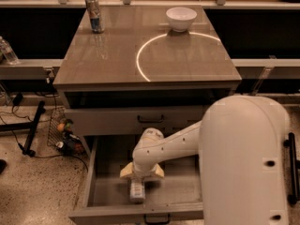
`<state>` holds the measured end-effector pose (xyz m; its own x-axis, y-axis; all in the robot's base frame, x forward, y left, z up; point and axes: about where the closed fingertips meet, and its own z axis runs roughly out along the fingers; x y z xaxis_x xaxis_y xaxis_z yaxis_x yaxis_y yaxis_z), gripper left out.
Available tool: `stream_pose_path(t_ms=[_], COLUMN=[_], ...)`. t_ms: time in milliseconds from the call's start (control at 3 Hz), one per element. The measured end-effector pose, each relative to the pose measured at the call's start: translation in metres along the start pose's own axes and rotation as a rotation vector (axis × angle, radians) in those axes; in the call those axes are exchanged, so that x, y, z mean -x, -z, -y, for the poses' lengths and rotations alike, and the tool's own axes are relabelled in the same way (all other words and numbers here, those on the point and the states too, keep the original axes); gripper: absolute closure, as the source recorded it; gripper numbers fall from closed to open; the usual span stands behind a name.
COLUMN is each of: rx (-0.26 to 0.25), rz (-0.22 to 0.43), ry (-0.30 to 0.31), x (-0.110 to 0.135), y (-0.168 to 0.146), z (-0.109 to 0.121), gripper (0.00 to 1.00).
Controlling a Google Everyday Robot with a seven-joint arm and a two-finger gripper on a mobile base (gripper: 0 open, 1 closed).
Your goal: Pick blue plastic bottle from middle drawer and place on counter
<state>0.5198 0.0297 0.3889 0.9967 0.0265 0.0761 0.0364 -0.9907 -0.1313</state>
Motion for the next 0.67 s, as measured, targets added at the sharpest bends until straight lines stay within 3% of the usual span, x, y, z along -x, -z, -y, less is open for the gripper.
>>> stream_pose_path(t_ms=[333,667], rx=[0.037,0.063], rz=[0.008,0.007], ry=[-0.005,-0.024], x=[-0.0032,-0.0049], y=[-0.0256,-0.0349], z=[-0.0011,-0.0100], gripper=[0.04,0.34])
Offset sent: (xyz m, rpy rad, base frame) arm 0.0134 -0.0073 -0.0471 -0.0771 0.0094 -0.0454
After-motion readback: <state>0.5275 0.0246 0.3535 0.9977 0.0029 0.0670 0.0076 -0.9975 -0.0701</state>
